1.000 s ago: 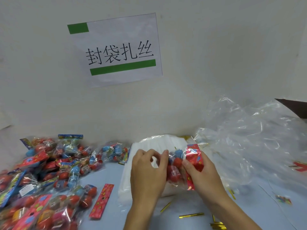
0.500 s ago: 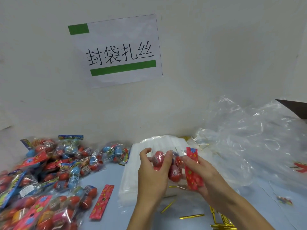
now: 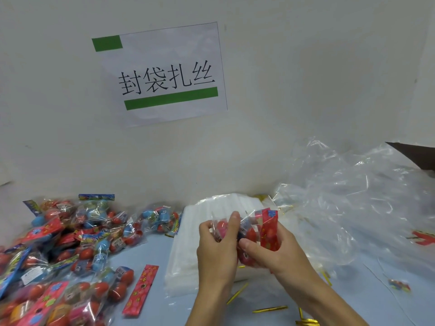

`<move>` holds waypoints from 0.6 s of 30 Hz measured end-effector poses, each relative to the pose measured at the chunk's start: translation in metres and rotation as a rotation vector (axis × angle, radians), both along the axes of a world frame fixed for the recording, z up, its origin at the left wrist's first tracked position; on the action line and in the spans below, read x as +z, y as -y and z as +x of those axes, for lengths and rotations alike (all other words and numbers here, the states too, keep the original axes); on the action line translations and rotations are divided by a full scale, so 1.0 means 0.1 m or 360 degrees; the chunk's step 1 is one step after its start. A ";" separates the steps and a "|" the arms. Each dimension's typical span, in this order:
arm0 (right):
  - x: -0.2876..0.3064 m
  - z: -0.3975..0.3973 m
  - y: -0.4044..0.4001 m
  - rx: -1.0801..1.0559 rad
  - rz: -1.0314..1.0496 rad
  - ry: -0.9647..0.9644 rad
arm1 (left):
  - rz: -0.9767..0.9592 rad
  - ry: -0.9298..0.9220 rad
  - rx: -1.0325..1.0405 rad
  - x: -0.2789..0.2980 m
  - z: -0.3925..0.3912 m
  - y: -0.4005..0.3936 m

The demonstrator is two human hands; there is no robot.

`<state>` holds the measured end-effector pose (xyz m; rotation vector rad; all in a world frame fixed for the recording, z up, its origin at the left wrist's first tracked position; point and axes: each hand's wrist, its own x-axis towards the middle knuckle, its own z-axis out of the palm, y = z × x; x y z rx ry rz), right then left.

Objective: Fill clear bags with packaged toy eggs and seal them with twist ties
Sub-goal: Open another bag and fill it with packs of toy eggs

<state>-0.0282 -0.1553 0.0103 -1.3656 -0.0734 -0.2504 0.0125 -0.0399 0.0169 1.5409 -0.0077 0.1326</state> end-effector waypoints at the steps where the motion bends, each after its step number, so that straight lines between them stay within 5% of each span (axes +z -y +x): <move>1: 0.02 -0.01 0.00 0.0029 -0.0002 0.0024 | 0.0013 0.0031 0.0077 -0.01 0.01 -0.01; 9: 0.03 0.03 -0.03 0.0192 0.0416 -0.0103 | 0.0243 0.0474 0.0025 0.03 -0.07 0.01; 18: 0.09 -0.04 0.01 0.0168 0.0030 0.0045 | 0.0045 0.0444 -0.0144 0.05 -0.06 -0.02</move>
